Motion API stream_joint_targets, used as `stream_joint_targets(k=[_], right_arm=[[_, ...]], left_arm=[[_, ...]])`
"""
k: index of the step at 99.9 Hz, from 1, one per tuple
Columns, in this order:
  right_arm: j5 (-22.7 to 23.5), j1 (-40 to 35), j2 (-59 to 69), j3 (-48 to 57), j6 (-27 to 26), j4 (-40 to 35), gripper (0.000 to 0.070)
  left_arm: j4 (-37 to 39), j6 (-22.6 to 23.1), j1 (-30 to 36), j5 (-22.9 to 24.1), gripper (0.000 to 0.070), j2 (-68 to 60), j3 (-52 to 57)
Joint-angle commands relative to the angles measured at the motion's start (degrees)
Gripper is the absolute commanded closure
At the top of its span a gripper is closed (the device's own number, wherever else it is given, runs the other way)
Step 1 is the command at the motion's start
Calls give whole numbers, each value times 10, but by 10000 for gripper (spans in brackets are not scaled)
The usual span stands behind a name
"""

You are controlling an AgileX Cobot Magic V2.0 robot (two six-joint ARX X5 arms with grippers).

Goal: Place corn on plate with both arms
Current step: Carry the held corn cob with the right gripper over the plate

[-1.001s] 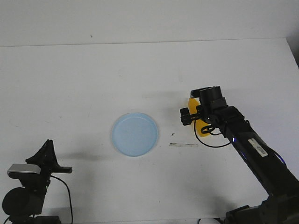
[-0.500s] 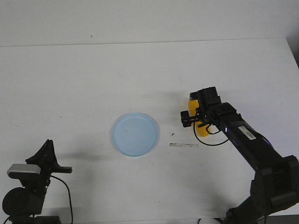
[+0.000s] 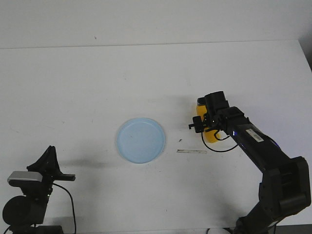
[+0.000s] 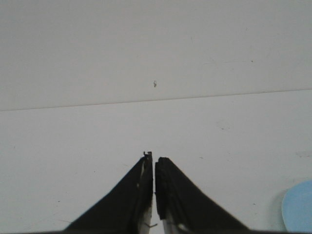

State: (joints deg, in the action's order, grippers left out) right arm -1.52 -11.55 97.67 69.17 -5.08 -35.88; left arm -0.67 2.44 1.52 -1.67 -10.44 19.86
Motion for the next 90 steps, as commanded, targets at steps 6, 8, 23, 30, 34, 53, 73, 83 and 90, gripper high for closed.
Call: stream_joint_targets(k=[6,8,23,30,34,53,73,83,90], right_arm=[[0,-1,11,10,2,6,419],[0,-1,11,10,2,7,419],[0,0,5,11,2,14,418],[0,-1,-3,15,2,13,418],[2,-2,-13,18,2,13,418],[23,-32,-40,38,-2,15,418],[136,-93,-42,39,-61,34,418],[171,-136,-35,39,-78,57,418],[177,-165,-33,39,-85,66,418]], left_arm=[[6,8,0,0,698,1,4],[6,8,0,0,698,1,4],[6,8,0,0,698,1,4],[6,8,0,0,698,1,4],[6,8,0,0,698,1,4],[6,8,0,0,698,1,4],[6,8,0,0,698,1,4],[6,8,0,0,698,1,4],[6,8,0,0,698,1,4]])
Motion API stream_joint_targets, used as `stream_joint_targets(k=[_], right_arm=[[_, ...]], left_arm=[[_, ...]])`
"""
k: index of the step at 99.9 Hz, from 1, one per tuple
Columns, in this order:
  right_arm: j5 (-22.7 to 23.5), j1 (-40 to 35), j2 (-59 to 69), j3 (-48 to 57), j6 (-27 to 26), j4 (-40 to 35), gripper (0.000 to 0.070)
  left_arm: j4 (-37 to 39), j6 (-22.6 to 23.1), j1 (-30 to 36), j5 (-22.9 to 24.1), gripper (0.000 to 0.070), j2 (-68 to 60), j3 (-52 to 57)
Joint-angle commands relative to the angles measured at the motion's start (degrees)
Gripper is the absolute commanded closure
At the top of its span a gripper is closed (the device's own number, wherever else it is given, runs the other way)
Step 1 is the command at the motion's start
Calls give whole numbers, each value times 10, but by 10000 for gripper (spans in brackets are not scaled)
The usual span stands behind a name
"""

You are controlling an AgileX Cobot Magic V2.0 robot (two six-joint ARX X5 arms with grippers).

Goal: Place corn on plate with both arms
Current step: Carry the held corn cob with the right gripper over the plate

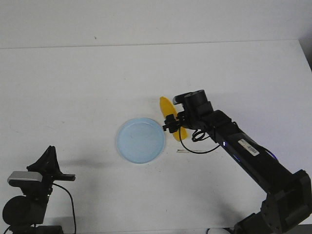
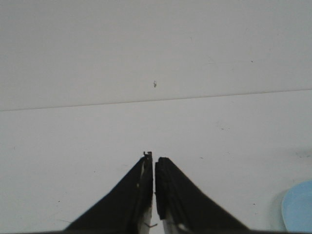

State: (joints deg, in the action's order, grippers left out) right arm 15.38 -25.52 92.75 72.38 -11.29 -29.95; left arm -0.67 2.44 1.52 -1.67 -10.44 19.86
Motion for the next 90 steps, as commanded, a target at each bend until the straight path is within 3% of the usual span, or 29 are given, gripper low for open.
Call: stream_joint_targets(k=[1,27,90], right_arm=[[8,-29,17,7,-23,8,418],[12,-110,61,7,-67,12,418],[8,-139,101,7,-114,105,417]], left_arm=[[6,8,0,0,698,1,4],[6,8,0,0,698,1,4],[6,8,0,0,698,1,4]])
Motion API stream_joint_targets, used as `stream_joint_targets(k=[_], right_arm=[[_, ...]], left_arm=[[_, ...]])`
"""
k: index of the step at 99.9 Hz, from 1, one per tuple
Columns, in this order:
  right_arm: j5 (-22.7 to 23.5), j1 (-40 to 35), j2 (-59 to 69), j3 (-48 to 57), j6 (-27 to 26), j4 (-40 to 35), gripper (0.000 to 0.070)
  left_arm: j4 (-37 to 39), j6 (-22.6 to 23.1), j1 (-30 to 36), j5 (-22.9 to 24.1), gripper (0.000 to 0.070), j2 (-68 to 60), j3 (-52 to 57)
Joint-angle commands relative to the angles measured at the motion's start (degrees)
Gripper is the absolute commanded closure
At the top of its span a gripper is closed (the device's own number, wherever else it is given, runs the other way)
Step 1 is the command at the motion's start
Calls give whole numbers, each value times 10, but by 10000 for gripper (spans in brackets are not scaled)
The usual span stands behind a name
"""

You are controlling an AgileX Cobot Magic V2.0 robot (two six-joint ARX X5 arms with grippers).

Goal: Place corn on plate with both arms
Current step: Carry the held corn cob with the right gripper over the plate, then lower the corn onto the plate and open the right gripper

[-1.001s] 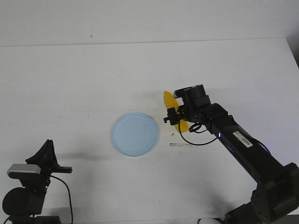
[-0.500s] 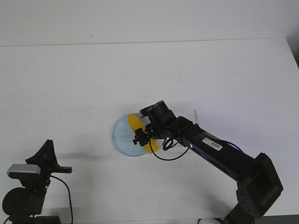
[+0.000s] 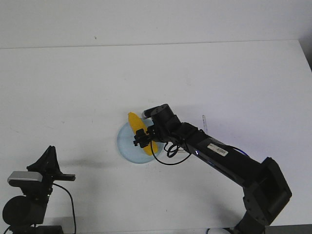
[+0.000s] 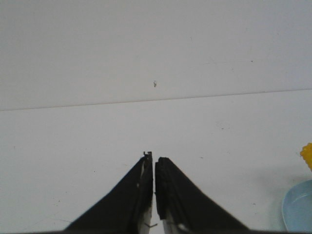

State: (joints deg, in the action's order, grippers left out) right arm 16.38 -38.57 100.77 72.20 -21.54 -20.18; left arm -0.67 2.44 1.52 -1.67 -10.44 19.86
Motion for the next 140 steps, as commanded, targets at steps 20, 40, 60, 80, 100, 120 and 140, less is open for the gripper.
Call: stream_joint_targets(k=[20,40,60,80,100,120,140], right_arm=[[-3,-13,29,9,-11,6,414],[-21,-14,29,9,-11,2,237],[-30,-16,28,9,-11,15,237],[-30,-15,-2,9,14,43,237],[-84,-15,-39,9,85,38,276],[-186,4,-65,8,178,-14,591],[-196,54,-105,-27,213,-2,623]], left_arm=[[7,8,0,0,698,1,4],[6,8,0,0,698,1,4],[7,8,0,0,698,1,4],[7,8,0,0,698,1,4],[6,8,0,0,698,1,4],[7,8,0,0,698,1,4],[7,8,0,0,698,1,4]])
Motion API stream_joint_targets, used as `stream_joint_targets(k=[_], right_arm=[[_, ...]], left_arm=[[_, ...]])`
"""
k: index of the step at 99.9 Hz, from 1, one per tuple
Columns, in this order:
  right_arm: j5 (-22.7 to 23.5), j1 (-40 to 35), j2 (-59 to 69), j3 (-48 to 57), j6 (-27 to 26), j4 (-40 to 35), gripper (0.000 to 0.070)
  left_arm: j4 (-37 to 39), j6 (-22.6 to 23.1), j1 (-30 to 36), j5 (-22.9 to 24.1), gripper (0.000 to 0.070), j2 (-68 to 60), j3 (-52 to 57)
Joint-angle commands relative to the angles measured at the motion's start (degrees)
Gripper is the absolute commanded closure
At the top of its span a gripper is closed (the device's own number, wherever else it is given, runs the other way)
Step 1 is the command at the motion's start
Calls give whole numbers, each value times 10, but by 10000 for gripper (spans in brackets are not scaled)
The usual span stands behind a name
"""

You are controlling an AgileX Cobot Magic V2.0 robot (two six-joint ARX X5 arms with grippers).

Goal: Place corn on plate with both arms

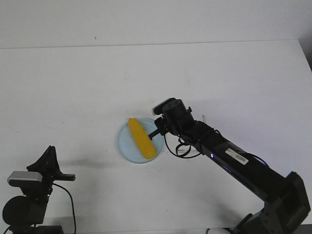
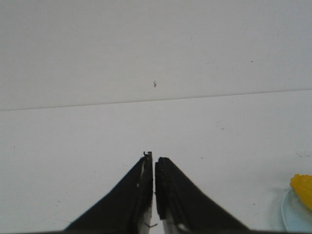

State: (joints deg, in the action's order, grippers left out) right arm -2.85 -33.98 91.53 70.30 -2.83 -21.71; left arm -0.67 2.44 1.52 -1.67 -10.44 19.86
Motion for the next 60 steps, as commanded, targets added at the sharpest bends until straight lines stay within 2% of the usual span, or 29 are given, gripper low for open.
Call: stream_joint_targets(k=[1,9,45,60], right_arm=[[-4,11,-16,-12,28,16,630],[-5,36,-45,-47,34,34,690],[-8,158,-246,-284,42,188,690],[-43,214,-339,-362,68,197,690]], left_arm=[[6,8,0,0,698,1,4],[6,8,0,0,698,1,4],[6,8,0,0,698,1,4],[7,8,0,0,698,1,4]])
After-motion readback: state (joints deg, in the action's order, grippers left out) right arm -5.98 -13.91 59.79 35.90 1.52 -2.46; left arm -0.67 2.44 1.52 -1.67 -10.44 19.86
